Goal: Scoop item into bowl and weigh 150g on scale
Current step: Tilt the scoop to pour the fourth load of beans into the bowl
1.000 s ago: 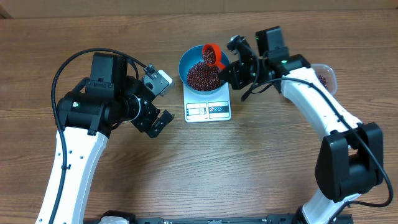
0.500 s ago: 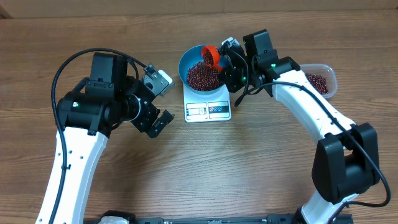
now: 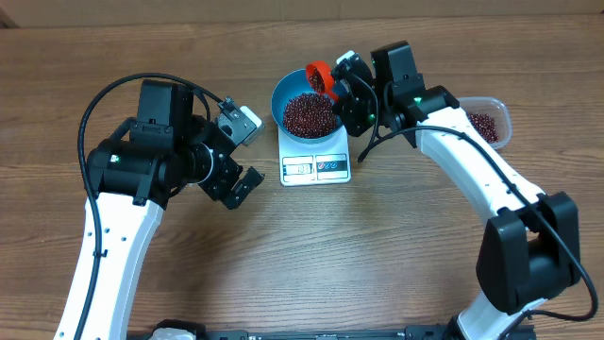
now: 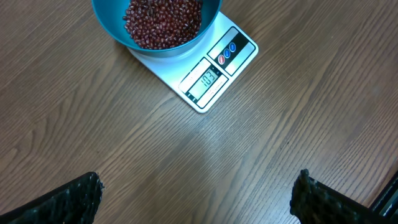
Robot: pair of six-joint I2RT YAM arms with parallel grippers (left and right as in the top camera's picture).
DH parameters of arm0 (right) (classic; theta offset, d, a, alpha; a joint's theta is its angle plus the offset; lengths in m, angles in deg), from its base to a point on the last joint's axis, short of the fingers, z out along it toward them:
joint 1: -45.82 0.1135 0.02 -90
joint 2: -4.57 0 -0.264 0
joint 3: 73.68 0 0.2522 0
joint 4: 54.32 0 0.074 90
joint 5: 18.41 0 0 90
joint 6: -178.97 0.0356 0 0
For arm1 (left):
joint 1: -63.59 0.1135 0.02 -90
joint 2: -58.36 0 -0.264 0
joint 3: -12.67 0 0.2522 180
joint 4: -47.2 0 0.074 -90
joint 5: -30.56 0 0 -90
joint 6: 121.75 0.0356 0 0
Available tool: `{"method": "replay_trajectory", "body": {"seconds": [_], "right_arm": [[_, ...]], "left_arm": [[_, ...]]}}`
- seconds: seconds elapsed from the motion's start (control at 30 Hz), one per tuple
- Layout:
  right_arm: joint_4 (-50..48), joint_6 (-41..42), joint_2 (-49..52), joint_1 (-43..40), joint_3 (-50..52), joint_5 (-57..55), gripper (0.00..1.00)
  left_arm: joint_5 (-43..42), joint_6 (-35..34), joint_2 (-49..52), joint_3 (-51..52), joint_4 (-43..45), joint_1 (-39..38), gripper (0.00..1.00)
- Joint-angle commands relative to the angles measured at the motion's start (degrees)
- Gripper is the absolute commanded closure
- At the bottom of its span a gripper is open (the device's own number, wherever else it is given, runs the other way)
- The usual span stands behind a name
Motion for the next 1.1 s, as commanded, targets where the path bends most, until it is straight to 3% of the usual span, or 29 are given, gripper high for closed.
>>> {"method": "replay_trajectory", "body": {"seconds": [0.0,0.17,0.67,1.07], "right_arm": [[-0.44,-0.46,-3.61,0.31,-1.70,-0.85,0.96],[2.84,-6.51,-3.61,0.48,-1.70,-1.66,0.96],[3.63,-6.05,-4.92,0.57,-1.70,1.51,0.96],[4.13,-7.52,-4.92,1.51,-1.68,-5.42,0.96]], "left_arm": [[-0.79,1.27,0.42,-0.92,0.00,-0.04,0.00],[-0.79,1.29,0.42,-0.92,0.00,-0.04,0.00],[-0.81,1.29,0.42,-0.92,0.00,-0.04,0.00],[-0.79,1.29,0.42,-0.92,0.00,-0.04,0.00]]}}
